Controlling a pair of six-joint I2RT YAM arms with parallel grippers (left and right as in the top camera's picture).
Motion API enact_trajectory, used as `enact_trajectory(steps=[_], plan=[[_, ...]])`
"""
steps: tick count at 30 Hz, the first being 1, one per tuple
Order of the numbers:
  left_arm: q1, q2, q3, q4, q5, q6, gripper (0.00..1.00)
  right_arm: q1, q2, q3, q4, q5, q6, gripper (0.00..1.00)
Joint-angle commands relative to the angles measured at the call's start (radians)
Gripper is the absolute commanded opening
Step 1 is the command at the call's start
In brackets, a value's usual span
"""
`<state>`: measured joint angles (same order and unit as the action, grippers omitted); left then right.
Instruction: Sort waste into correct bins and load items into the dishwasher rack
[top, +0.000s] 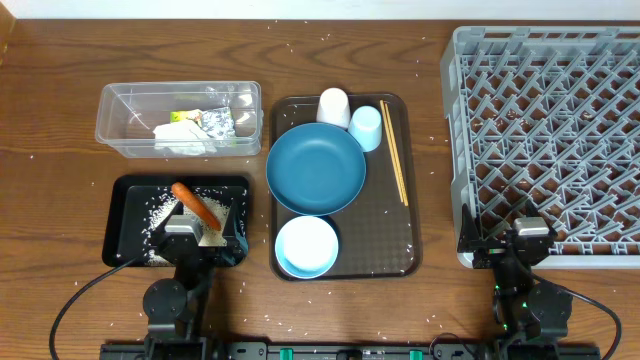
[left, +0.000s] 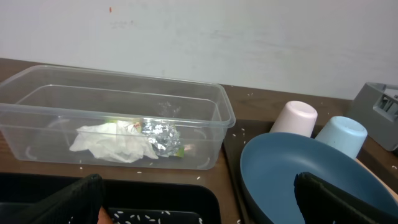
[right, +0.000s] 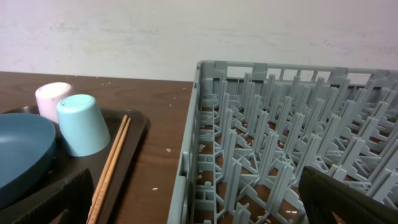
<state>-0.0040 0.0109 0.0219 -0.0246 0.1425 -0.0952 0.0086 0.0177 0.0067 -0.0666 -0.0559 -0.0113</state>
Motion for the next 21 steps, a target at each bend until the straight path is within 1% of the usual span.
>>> enact_trajectory(steps=[1, 5, 6, 8, 10, 13, 15, 16, 18, 21], plan=[[-0.004, -0.006, -0.018, -0.034, -0.005, 0.020, 0.98, -0.008, -0.003, -0.001, -0.004, -0.001, -0.002, 0.99], [-0.004, -0.006, -0.018, -0.034, -0.005, 0.020, 0.98, -0.008, -0.003, -0.001, -0.002, -0.020, 0.008, 0.99], [-0.004, -0.006, -0.018, -0.034, -0.005, 0.020, 0.98, -0.008, -0.003, -0.001, 0.003, -0.056, 0.042, 0.99], [-0.004, -0.006, -0.018, -0.034, -0.005, 0.020, 0.98, -0.007, -0.003, -0.001, 0.011, -0.170, 0.172, 0.99], [-0.004, -0.006, -0.018, -0.034, -0.005, 0.020, 0.98, -0.007, -0.003, -0.001, 0.022, -0.306, 0.357, 0.99], [-0.004, -0.006, -0.018, -0.034, -0.005, 0.020, 0.98, -0.007, -0.003, -0.001, 0.022, -0.585, 0.702, 0.99], [-0.004, -0.006, -0.018, -0.034, -0.005, 0.020, 0.98, -0.007, -0.003, -0.001, 0.017, -0.757, 0.867, 0.99], [-0.004, -0.006, -0.018, -0.034, -0.005, 0.020, 0.98, -0.007, -0.003, -0.001, 0.018, -0.784, 0.916, 0.99], [-0.004, -0.006, -0.018, -0.034, -0.005, 0.020, 0.98, -0.008, -0.003, -0.001, 0.024, -0.778, 0.963, 0.99], [-0.004, -0.006, -0.018, -0.034, -0.005, 0.020, 0.98, -0.007, -0.003, -0.001, 0.109, -0.793, 1.022, 0.99]])
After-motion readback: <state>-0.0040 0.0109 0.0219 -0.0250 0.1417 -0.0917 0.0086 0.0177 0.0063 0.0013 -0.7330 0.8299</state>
